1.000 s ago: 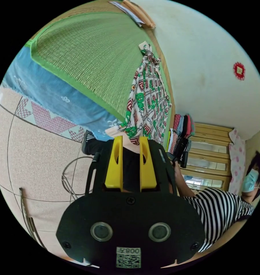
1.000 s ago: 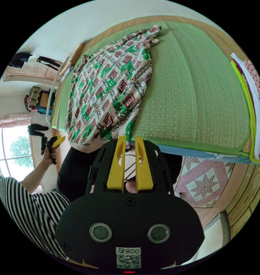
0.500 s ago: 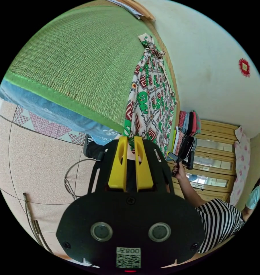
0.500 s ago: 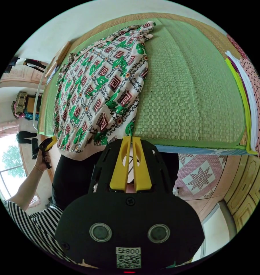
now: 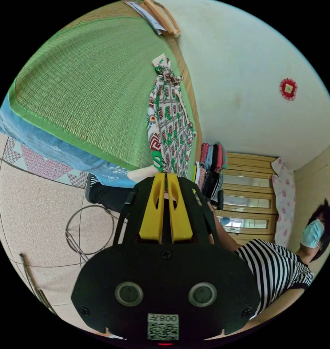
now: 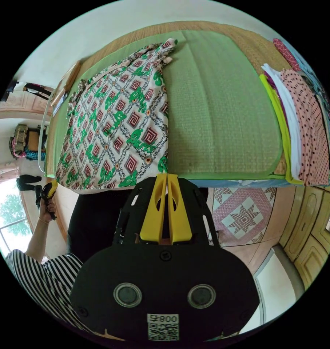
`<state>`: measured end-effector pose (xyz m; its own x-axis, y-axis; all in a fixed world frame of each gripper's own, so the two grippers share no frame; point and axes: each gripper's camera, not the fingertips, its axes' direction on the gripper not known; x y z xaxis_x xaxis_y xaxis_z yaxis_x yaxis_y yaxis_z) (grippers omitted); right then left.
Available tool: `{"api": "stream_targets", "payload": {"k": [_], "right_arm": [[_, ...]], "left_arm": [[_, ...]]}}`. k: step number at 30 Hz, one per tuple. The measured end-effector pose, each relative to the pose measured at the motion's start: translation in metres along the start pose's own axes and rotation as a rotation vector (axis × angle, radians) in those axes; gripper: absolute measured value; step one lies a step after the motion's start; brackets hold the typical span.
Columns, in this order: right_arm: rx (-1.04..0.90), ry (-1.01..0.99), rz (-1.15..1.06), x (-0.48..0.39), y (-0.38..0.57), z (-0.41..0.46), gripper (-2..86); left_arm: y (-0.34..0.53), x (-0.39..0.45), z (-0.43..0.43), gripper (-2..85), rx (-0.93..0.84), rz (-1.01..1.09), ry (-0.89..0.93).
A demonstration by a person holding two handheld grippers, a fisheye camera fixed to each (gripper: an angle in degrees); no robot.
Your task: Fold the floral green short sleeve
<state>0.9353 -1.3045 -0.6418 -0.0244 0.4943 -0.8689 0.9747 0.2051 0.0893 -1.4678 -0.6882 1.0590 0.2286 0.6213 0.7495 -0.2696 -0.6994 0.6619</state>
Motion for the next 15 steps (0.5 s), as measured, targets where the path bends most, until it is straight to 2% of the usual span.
{"api": "stream_targets", "payload": {"k": [8, 15], "right_arm": [[0.025, 0.021, 0.027, 0.002, 0.005, -0.030, -0.1], [0.022, -0.023, 0.079, 0.008, 0.009, -0.030, 0.0]], "left_arm": [[0.008, -0.016, -0.005, 0.7, -0.054, 0.035, 0.039], [0.020, -0.041, -0.001, 0.7, -0.025, -0.011, 0.117]]}}
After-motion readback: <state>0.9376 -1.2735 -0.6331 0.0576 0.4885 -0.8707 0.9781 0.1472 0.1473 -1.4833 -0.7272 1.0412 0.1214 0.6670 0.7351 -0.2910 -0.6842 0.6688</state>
